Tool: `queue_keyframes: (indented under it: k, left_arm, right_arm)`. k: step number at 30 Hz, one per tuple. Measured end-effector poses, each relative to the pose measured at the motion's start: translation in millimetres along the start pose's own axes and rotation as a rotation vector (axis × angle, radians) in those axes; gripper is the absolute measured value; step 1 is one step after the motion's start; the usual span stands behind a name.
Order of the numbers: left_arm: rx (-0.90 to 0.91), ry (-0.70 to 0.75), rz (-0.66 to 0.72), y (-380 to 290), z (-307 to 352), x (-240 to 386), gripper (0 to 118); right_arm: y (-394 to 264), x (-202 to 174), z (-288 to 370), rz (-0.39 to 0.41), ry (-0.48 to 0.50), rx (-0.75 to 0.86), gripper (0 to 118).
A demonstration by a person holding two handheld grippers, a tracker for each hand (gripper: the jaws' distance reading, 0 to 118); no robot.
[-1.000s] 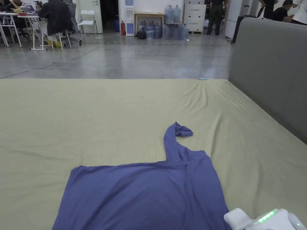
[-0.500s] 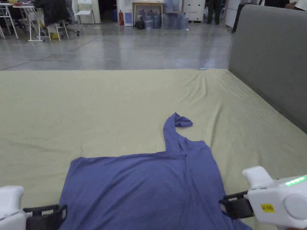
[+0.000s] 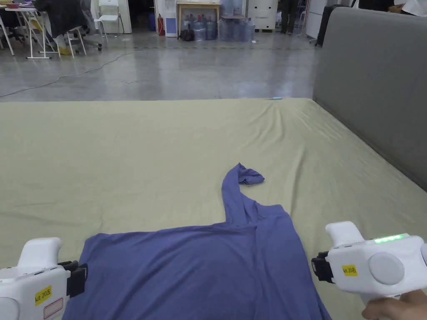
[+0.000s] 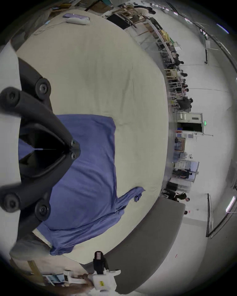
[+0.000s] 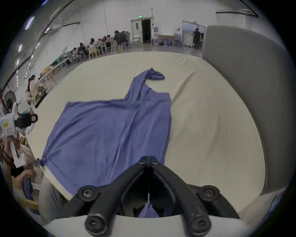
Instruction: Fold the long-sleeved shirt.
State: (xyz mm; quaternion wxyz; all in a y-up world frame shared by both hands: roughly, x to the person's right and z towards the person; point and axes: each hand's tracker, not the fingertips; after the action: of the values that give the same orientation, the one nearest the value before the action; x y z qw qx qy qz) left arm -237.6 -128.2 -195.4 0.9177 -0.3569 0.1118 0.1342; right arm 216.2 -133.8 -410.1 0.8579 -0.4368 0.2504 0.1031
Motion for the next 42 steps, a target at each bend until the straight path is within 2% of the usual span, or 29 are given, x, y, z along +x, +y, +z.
queue_keyframes:
  k: [3,6,7,8,9,10,11,14,16,21,23,24,25,26,27,28,30,32,34,37,42]
  left_arm:
    - [-0.003,-0.018,-0.005,31,-32,-8,0]
    - [0.014,0.008,-0.049,50,-60,5,0]
    - [0.014,0.018,-0.056,58,-70,4,0]
    - [0.027,0.026,-0.059,60,-77,10,0]
    - [0.032,0.019,-0.046,66,-84,8,0]
    - [0.029,0.013,-0.029,71,-93,5,0]
    - [0.03,0.011,-0.017,76,-101,4,0]
    - [0.033,0.021,-0.01,77,-116,5,0]
    - [0.034,0.03,-0.004,75,-129,-5,0]
    - [0.033,0.035,0.013,65,-146,-14,0]
    - [0.027,0.038,0.024,64,-152,-21,0]
    - [0.024,0.038,0.028,59,-153,-20,0]
    - [0.018,0.042,0.035,58,-155,-23,0]
    - [0.012,0.051,0.04,59,-157,-26,0]
    - [0.009,0.056,0.042,59,-158,-29,0]
    - [0.012,0.064,0.049,55,-156,-26,0]
    - [0.013,0.065,0.062,56,-155,-30,0]
    - [0.016,0.066,0.064,56,-148,-29,0]
    - [0.025,0.075,0.055,59,-142,-30,0]
    - [0.044,0.077,0.052,62,-123,-26,0]
    - [0.084,0.059,0.037,62,-79,-13,0]
  right_arm:
    - [62,10,-40,-0.006,0.017,0.011,0]
    - [136,6,-77,0.033,-0.032,0.063,0]
    - [162,6,-95,0.027,-0.032,0.066,7]
    - [189,8,-116,0.015,-0.022,0.068,36]
    - [208,9,-132,-0.016,0.001,0.075,72]
    - [236,18,-162,-0.062,0.024,0.047,99]
    - [257,20,-185,-0.095,0.031,0.031,100]
    - [303,25,-242,-0.138,-0.002,0.019,100]
    - [321,27,-275,-0.132,-0.005,0.003,100]
    - [329,13,-332,-0.152,-0.064,-0.053,98]
    - [338,22,-367,-0.156,-0.074,-0.123,83]
    - [335,19,-374,-0.141,-0.096,-0.146,67]
    - [330,15,-381,-0.105,-0.11,-0.185,39]
    - [314,-2,-369,-0.042,-0.135,-0.177,36]
    - [313,-7,-365,0.001,-0.158,-0.11,23]
    - [314,-10,-362,-0.018,-0.132,-0.123,6]
    - [314,-17,-353,-0.027,-0.179,-0.093,6]
    - [312,-16,-331,-0.051,-0.122,-0.056,6]
    - [310,-20,-297,-0.048,-0.106,-0.024,6]
    - [299,-24,-220,-0.021,-0.081,0.073,6]
    - [236,-40,-68,0.035,0.018,0.208,6]
